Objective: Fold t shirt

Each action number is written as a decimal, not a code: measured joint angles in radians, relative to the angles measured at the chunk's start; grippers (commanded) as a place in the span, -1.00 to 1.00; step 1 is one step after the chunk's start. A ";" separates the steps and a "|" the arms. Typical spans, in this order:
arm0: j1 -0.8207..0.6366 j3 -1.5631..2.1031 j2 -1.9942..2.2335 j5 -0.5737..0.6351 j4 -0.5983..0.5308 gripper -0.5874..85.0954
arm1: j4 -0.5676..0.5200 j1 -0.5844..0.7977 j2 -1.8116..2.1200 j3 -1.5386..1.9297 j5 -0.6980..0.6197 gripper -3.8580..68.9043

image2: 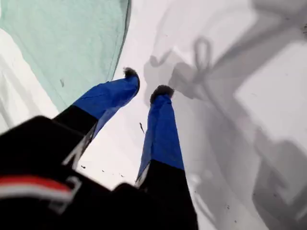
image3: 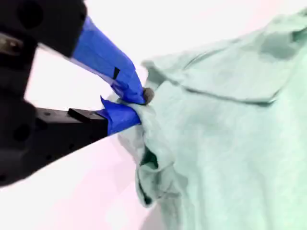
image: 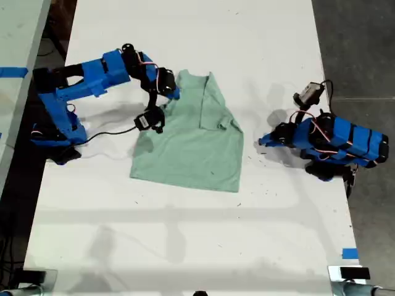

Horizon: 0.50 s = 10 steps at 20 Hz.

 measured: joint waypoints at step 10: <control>-0.055 0.334 0.529 -0.089 0.005 -0.99 | 0.000 0.000 0.000 0.000 0.000 -0.65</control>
